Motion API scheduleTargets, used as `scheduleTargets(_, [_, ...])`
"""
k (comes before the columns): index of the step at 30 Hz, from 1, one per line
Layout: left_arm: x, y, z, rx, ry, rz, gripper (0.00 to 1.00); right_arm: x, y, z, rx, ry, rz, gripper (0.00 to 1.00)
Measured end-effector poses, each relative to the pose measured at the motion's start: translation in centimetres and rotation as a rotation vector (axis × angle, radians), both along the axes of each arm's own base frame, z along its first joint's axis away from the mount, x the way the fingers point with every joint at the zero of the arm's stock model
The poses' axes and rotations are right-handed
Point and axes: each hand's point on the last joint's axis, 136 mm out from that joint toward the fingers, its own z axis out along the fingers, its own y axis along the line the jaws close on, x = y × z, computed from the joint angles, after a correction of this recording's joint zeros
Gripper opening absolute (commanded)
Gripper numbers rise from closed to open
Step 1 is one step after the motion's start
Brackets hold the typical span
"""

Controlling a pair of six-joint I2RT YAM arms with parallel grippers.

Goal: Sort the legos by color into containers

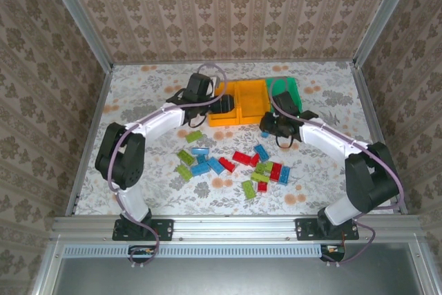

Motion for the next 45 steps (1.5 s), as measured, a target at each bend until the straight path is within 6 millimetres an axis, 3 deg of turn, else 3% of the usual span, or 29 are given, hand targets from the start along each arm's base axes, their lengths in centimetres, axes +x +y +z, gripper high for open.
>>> scheduleTargets(4, [-2.0, 2.7, -2.2, 0.096, 0.037, 0.013, 0.76, 4.3, 2.0, 2.0, 0.077, -0.083, -0.008, 0.26])
scheduleTargets(8, [-3.8, 5.5, -3.7, 0.183, 0.084, 0.035, 0.77, 7.6, 3.0, 2.0, 0.091, -0.105, -0.023, 0.27])
scheduleTargets(13, [-5.1, 7.6, -4.9, 0.262, 0.118, 0.056, 0.77, 10.7, 3.3, 1.2, 0.050, -0.122, -0.049, 0.32])
scheduleTargets(18, [-6.8, 9.7, -5.9, 0.316, 0.160, 0.080, 0.78, 12.5, 3.1, 0.8, -0.004, -0.130, -0.060, 0.36])
scheduleTargets(26, [-8.1, 12.4, -7.6, 0.363, 0.228, 0.125, 0.79, 12.7, 2.7, -0.3, -0.053, -0.112, -0.060, 0.43])
scheduleTargets(32, [-7.0, 13.6, -8.0, 0.365, 0.276, 0.169, 0.82, 12.4, 2.9, -0.6, -0.069, -0.100, -0.047, 0.57])
scheduleTargets(41, [-7.1, 13.5, -10.4, 0.333, 0.414, 0.239, 0.90, 11.4, 4.1, -0.9, -0.084, -0.089, -0.010, 0.65])
scheduleTargets(45, [-6.1, 12.7, -10.2, 0.314, 0.438, 0.268, 0.95, 10.4, 3.8, -1.4, -0.090, -0.072, -0.010, 0.65])
